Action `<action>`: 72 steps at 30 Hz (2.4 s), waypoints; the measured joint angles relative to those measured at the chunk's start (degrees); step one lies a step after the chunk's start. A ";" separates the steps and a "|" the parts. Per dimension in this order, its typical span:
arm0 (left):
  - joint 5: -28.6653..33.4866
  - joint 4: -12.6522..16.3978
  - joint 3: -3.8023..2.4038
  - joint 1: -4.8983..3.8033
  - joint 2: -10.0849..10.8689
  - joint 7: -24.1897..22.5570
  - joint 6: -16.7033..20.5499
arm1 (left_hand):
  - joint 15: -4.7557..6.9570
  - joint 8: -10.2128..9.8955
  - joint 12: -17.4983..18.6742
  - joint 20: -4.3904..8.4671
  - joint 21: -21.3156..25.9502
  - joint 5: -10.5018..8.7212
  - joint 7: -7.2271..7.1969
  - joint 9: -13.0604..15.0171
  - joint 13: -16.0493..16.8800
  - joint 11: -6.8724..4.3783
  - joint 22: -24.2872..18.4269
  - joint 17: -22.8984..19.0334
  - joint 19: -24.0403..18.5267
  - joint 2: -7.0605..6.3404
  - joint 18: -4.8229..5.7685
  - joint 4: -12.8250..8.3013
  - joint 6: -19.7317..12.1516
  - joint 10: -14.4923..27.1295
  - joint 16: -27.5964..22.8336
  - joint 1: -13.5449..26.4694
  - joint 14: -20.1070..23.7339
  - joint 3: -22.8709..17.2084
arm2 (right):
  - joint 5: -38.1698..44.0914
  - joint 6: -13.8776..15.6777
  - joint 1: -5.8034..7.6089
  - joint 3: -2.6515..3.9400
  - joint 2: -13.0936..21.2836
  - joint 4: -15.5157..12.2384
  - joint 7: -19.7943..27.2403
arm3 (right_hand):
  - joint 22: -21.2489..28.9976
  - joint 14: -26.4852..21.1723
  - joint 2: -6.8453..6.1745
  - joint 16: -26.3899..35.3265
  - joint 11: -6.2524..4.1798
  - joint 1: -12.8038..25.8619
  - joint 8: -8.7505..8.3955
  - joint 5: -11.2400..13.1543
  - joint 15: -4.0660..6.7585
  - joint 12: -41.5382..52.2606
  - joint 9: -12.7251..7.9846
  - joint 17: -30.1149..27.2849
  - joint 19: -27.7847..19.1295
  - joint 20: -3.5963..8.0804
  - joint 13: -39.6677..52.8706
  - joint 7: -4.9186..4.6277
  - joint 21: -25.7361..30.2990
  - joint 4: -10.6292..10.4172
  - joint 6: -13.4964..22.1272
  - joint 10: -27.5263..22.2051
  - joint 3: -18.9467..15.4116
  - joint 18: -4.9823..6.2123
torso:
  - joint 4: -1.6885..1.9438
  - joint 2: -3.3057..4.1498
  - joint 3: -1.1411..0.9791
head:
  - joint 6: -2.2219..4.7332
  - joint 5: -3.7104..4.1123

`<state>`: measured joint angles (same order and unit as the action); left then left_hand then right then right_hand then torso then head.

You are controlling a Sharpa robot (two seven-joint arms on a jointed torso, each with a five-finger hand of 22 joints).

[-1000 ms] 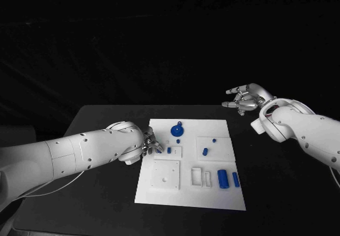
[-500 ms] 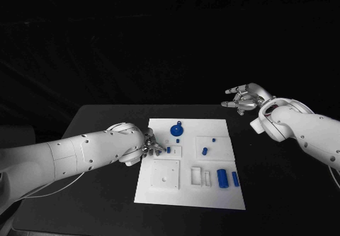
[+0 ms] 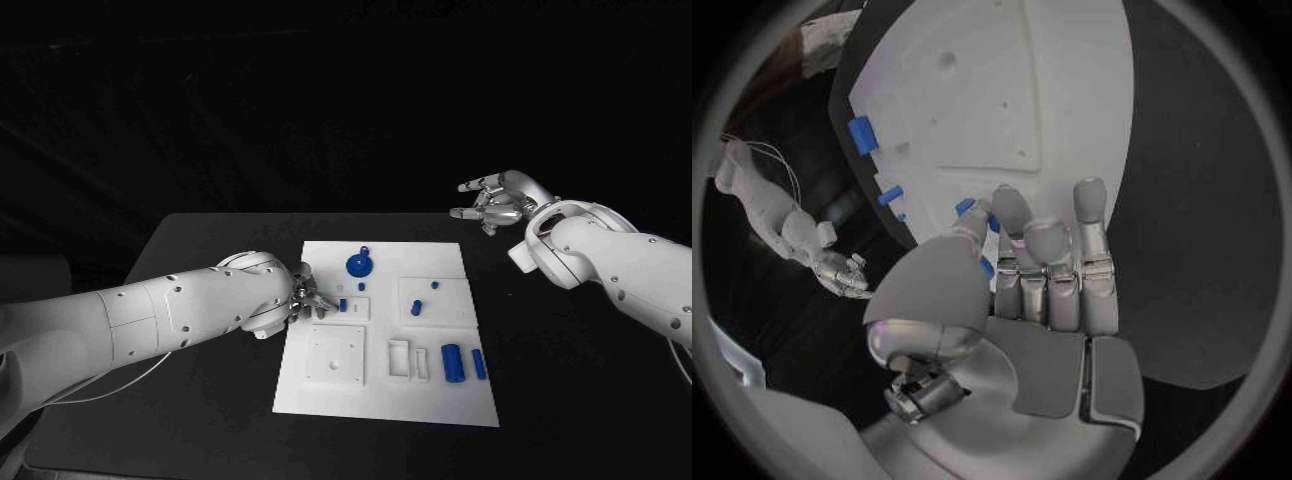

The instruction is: Assemble the parts on the task board

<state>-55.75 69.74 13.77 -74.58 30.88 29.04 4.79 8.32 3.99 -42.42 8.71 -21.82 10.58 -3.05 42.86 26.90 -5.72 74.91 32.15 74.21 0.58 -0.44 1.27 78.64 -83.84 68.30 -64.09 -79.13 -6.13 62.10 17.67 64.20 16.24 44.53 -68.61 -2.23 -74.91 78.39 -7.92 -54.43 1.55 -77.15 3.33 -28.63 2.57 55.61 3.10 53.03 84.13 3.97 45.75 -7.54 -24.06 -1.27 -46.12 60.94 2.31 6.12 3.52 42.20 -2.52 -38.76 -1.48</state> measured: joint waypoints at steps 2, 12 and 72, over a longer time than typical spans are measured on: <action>0.02 -0.03 -0.01 0.00 0.04 -0.05 -0.03 | 0.00 0.00 0.00 0.00 0.00 -0.14 0.00 0.00 0.00 0.00 0.00 -0.05 0.00 -0.28 0.00 0.24 0.00 0.00 0.00 0.05 0.00 -0.06 | -0.01 0.00 -0.01 0.00 0.01 0.00 0.00 | 0.00 0.00 0.00 0.00 0.00 0.00 0.00 0.00 0.00 0.00 0.00 0.00 0.00 0.00 0.00 0.00 0.00 0.00 0.00 0.00 0.00 0.00 | 0.00 0.00 0.00 | 0.03 0.03; 0.01 -0.43 0.05 0.12 1.01 -0.21 -0.32 | -0.54 -0.01 0.52 -0.22 0.89 -3.87 0.17 -0.30 -0.52 0.00 -0.01 -0.24 -0.22 -11.67 -0.01 11.42 1.08 0.00 -0.27 -0.67 0.54 -2.87 | -0.02 -0.01 -0.10 0.00 0.04 0.05 0.01 | 0.00 -0.20 0.00 0.00 0.00 0.00 0.00 0.00 0.20 0.00 0.00 -0.07 0.00 0.00 0.00 0.00 0.23 0.00 0.00 0.00 0.00 0.00 | -0.03 0.02 0.02 | 0.05 0.33; -14.27 -5.38 -0.75 -2.03 -3.58 -30.51 14.62 | -7.74 -0.18 38.86 -7.19 13.46 -4.42 8.99 -39.08 -23.46 10.76 -1.09 -18.99 -6.11 -2.63 -3.57 -12.70 -17.77 16.69 -15.97 -15.44 8.94 -5.18 | -1.01 0.15 -0.37 -0.01 -0.41 0.32 0.24 | 23.38 1.49 0.16 22.41 0.29 0.16 0.00 -1.11 -0.05 -31.03 0.00 -13.02 -0.21 -0.21 -30.64 -0.03 20.17 -0.88 -0.98 7.26 2.97 0.91 | -0.36 0.43 -0.07 | 1.08 2.16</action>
<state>-70.02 64.36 13.02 -76.61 27.30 -1.47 19.40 0.58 3.81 -3.57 1.52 -8.36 6.16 5.94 3.78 3.45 5.04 73.82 13.16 68.11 -2.04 -4.01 -11.43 60.87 -67.15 52.32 -79.53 -70.20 -11.31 61.08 17.82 63.83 16.23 44.13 -68.30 -1.99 -51.53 79.88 -7.76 -32.02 1.84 -77.00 3.33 -29.74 2.52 24.58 3.10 40.01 83.92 3.76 15.11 -7.58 -3.89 -2.15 -47.11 68.20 5.28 7.03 3.16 42.64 -2.59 -37.68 0.69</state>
